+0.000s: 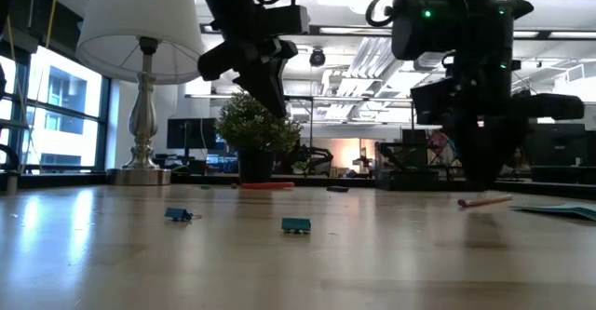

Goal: Pick and place office supplies into organizer
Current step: Put the left orange pencil in the black desk organizer

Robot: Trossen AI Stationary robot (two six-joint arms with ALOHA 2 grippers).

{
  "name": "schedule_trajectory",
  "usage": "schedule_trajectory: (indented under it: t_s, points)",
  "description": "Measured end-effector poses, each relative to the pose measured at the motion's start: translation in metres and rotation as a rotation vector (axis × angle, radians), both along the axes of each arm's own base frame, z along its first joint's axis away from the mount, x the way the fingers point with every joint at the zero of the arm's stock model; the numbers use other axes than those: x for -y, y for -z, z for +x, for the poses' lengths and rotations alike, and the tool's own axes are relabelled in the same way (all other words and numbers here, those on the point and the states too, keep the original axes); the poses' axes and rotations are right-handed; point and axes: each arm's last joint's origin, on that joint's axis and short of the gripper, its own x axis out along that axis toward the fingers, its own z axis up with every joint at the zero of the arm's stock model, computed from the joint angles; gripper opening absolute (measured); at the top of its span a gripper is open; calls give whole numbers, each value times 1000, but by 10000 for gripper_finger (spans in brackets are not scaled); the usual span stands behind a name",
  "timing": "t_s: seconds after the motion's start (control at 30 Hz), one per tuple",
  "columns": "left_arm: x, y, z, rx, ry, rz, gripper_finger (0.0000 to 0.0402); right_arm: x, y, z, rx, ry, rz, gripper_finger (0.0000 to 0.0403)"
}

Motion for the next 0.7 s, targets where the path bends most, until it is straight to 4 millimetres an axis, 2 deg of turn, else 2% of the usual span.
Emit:
schedule_trajectory:
  t_s: [0.13, 0.53, 0.7]
  points:
    - [0, 0, 0, -1, -2, -1, 7, 0, 5, -1, 5, -39, -8, 71]
    - [0, 0, 0, -4, -2, -3, 7, 9, 24, -14, 12, -8, -11, 68]
    - [0, 0, 0, -2, -2, -2, 7, 8, 25, -13, 25, 0, -6, 20]
